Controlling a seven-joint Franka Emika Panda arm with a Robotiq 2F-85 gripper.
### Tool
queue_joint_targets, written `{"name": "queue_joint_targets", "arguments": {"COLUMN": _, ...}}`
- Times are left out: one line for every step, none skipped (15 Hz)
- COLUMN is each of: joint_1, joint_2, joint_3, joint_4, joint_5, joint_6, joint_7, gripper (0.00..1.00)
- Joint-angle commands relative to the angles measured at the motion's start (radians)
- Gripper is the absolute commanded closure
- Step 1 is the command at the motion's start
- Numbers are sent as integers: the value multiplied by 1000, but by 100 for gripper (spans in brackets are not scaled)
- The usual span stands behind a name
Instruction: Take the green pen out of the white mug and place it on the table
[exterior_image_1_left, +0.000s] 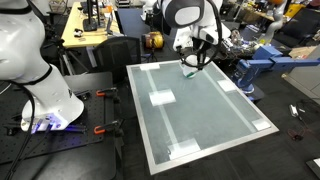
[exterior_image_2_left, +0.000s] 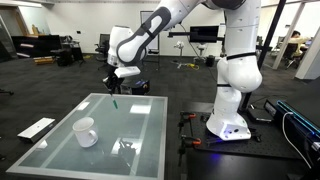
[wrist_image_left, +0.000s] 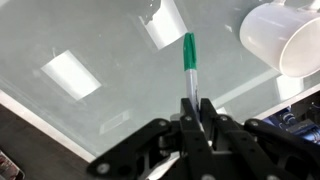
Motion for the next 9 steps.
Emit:
{"name": "queue_joint_targets", "arguments": {"joint_1": -64, "joint_2": 27, "joint_3": 49, "joint_4": 38, "joint_5": 147, "joint_6": -107, "joint_7": -132, "gripper": 97}}
{"name": "queue_joint_targets", "arguments": {"joint_1": -72, "joint_2": 42, "joint_3": 53, "joint_4": 53, "joint_5": 175, "joint_6": -141, "joint_7": -156, "gripper": 97}}
{"name": "queue_joint_targets", "arguments": {"joint_1": -80, "joint_2": 55, "joint_3": 55, "joint_4": 66, "joint_5": 192, "joint_6": -171, "joint_7": -173, "gripper": 97}}
{"name": "queue_joint_targets", "arguments": {"joint_1": -86, "joint_2": 73, "joint_3": 55, "joint_4": 81, "joint_5": 201, "joint_6": -202, "joint_7": -179, "gripper": 97}}
{"name": "queue_joint_targets", "arguments": {"joint_1": -90, "joint_2": 92, "joint_3": 55, "joint_4": 99, "joint_5": 204, "joint_6": -231, "joint_7": -181, "gripper": 97}}
{"name": "queue_joint_targets", "arguments": {"joint_1": -93, "joint_2": 111, "joint_3": 54, "joint_4": 117, "joint_5": 206, "joint_6": -259, "joint_7": -184, "gripper": 97}}
{"name": "queue_joint_targets", "arguments": {"joint_1": -96, "joint_2": 130, "joint_3": 52, "joint_4": 136, "joint_5": 205, "joint_6": -284, "joint_7": -181, "gripper": 97}}
{"name": "queue_joint_targets", "arguments": {"joint_1": -99, "joint_2": 153, "joint_3": 52, "joint_4": 156, "joint_5": 204, "joint_6": -309, "joint_7": -175, "gripper": 97}}
{"name": "queue_joint_targets", "arguments": {"joint_1": -104, "joint_2": 174, "joint_3": 53, "joint_4": 177, "joint_5": 207, "joint_6": -333, "joint_7": -180, "gripper": 97}}
